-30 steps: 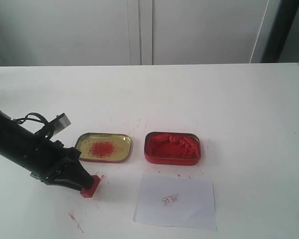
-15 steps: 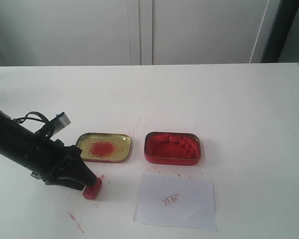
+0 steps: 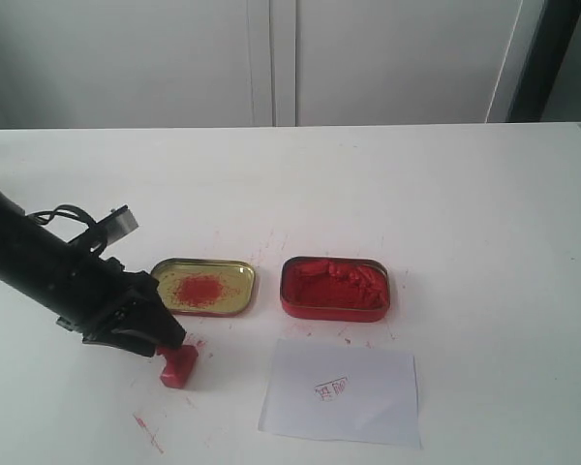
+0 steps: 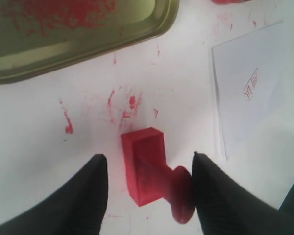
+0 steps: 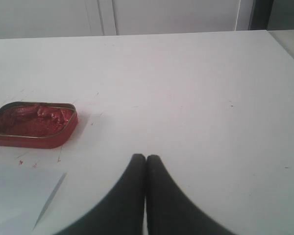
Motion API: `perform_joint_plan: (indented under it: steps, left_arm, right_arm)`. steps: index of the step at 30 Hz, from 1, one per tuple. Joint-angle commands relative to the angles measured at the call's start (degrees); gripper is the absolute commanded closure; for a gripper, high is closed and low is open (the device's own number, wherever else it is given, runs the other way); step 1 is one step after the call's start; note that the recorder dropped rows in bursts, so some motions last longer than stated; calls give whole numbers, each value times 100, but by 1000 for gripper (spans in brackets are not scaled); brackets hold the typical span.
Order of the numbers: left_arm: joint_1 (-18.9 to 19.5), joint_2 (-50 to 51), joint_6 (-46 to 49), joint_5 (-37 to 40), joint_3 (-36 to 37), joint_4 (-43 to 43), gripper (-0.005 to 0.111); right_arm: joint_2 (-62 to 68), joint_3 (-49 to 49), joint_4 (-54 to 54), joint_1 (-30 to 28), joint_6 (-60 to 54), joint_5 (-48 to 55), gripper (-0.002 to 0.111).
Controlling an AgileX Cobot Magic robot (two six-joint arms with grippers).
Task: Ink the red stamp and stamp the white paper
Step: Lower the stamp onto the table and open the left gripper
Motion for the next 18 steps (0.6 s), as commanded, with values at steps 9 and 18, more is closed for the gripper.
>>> perform_joint_plan:
  steps: [9,18]
  left_arm:
    - [27,-12,-362,-46,-151,525,50]
    - [27,-12,-515,-440,-151,920,50]
  right_arm:
    - [-26,29,-14,-20,16,-82,108]
    - [-26,29,-14,-20,16,-82,108]
